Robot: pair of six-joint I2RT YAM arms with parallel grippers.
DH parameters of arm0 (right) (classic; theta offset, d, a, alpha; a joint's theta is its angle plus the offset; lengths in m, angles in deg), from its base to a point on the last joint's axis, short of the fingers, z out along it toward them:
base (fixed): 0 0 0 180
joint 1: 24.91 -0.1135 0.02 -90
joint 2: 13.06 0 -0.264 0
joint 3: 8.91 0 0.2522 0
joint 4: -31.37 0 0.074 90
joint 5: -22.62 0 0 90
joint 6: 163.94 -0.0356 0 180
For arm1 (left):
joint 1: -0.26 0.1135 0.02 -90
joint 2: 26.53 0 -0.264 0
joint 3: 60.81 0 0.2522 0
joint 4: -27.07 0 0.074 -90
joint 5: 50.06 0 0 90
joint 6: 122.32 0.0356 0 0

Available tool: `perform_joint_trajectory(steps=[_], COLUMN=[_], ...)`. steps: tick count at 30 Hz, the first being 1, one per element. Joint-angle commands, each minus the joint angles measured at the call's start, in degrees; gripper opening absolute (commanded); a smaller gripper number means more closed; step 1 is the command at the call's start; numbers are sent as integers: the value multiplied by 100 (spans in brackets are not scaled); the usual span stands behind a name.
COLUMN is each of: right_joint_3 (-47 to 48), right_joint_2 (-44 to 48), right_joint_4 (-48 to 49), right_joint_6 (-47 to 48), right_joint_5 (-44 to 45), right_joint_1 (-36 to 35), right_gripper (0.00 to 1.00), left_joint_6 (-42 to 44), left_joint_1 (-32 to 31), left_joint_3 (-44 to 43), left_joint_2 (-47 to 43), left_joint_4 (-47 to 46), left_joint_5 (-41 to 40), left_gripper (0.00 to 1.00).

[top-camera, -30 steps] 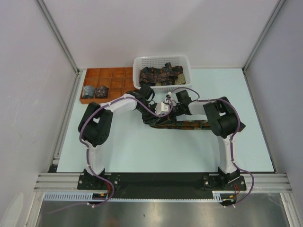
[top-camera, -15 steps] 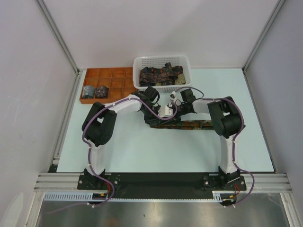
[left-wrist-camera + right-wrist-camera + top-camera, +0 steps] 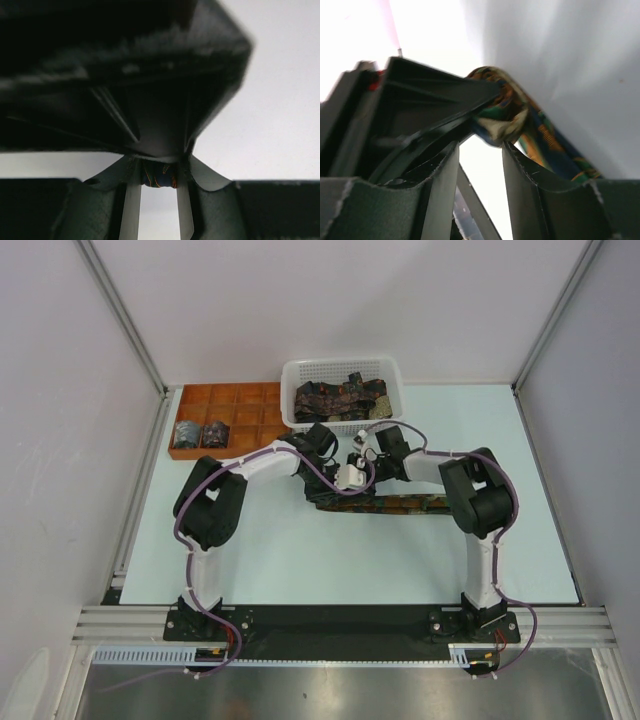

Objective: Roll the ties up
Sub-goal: Roll the tie at the center of the board.

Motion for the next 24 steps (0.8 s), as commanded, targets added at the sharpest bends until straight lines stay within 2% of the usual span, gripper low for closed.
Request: perform_joint_trajectory(steps=[1,6,9,10,11,12,16,18,21,24], right_joint_3=[245,332,376,376,368,324,122,34,-63,-81], right_joint_2=[-215,-461,-522,-522,-514,-488,-400,-373,-347,-408], right_joint_4=[71,36,105,97,89,71,-131,-306,-552,-658], right_joint_6=[10,107,72,98,116,116,318,493,844,907], right_joint_5=[296,445,533,551,568,560,586,621,735,797], right_joint_1=[-97,-194,-194,-194,-194,-176,-54,8,96,131], right_gripper=[45,40,26,11,3,0,0,0,0,0], left_joint_6=[138,120,120,120,120,111,41,-108,-319,-276], left_joint_1=[-60,-60,-51,-51,-51,-51,115,239,476,512], left_joint_3=[130,209,253,280,280,297,359,394,534,745], left_joint_2=[168,115,89,80,54,54,-165,-271,-535,-711], left_joint_4=[168,98,89,71,71,62,-78,-244,-552,-790], left_joint_5=[-107,-64,-55,-55,-72,-72,59,251,638,753], left_gripper=[33,34,34,35,35,38,52,66,78,84])
